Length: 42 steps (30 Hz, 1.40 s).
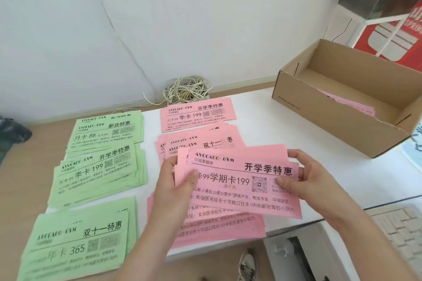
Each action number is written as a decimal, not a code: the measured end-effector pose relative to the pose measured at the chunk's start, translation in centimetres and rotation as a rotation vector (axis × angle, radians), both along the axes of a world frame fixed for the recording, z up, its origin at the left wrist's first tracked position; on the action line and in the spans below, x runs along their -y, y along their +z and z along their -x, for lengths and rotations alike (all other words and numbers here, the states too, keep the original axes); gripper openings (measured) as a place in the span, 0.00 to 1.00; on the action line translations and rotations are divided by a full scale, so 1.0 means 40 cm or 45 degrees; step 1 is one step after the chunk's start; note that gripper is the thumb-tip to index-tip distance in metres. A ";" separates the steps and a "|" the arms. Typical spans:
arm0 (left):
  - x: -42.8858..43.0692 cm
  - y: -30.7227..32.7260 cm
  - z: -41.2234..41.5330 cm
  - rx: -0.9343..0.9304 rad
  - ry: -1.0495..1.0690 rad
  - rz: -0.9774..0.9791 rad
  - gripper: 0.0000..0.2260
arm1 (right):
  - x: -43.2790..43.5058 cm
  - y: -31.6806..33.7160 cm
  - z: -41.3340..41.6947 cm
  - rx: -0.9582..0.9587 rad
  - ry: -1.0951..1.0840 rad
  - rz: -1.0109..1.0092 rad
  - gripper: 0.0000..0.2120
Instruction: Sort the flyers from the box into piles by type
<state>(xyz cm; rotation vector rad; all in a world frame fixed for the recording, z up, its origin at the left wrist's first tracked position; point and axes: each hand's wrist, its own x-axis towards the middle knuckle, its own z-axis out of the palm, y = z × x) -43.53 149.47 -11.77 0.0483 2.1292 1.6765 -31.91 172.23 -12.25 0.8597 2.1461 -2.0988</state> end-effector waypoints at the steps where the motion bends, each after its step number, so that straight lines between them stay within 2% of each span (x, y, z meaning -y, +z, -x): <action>1: 0.027 -0.001 0.005 0.032 -0.082 0.040 0.16 | 0.026 0.009 0.009 0.016 -0.013 -0.069 0.20; 5: 0.110 0.004 0.038 -0.041 -0.093 0.072 0.18 | 0.091 0.054 0.038 0.055 0.034 -0.116 0.20; 8: 0.126 0.007 0.081 -0.031 -0.033 -0.025 0.18 | 0.107 0.067 0.064 0.088 0.078 -0.140 0.12; 11: 0.107 0.003 0.147 -0.003 -0.003 -0.098 0.18 | 0.098 0.065 0.118 -0.006 -0.103 -0.204 0.10; 13: 0.083 -0.006 0.207 -0.071 -0.021 -0.048 0.16 | 0.064 0.066 0.170 -0.059 -0.232 -0.208 0.11; 14: 0.067 -0.016 0.239 -0.164 -0.065 0.076 0.14 | 0.034 0.061 0.200 -0.079 -0.294 -0.187 0.12; 16: 0.035 -0.053 0.289 -0.409 -0.266 0.522 0.14 | -0.035 0.045 0.263 -0.073 -0.399 -0.162 0.12; 18: 0.006 -0.097 0.305 -0.608 -0.537 0.888 0.18 | -0.087 0.028 0.326 -0.037 -0.440 -0.164 0.12; 20: -0.012 -0.134 0.302 -0.643 -0.717 1.040 0.22 | -0.120 0.007 0.392 -0.014 -0.414 -0.168 0.12; 23: -0.010 -0.162 0.302 -0.644 -0.754 1.084 0.20 | -0.139 -0.032 0.493 0.033 -0.314 -0.221 0.11; 28: -0.006 -0.162 0.298 -0.635 -0.751 1.092 0.14 | -0.125 -0.123 0.624 0.122 -0.125 -0.474 0.12; 32: -0.033 -0.164 0.338 -0.850 -0.465 0.963 0.09 | -0.116 -0.168 0.647 0.221 -0.031 -0.727 0.11; 34: -0.065 -0.154 0.375 -0.880 -0.416 0.974 0.12 | -0.112 -0.178 0.642 0.231 -0.008 -0.836 0.13; 37: -0.115 -0.158 0.440 -0.807 -0.490 1.079 0.19 | -0.103 -0.189 0.635 0.256 0.042 -1.031 0.17; 39: -0.132 -0.171 0.470 -0.763 -0.561 1.193 0.20 | -0.094 -0.185 0.624 0.268 0.061 -1.135 0.22; 42: -0.128 -0.187 0.481 -0.735 -0.616 1.270 0.19 | -0.074 -0.176 0.596 0.104 0.228 -1.338 0.23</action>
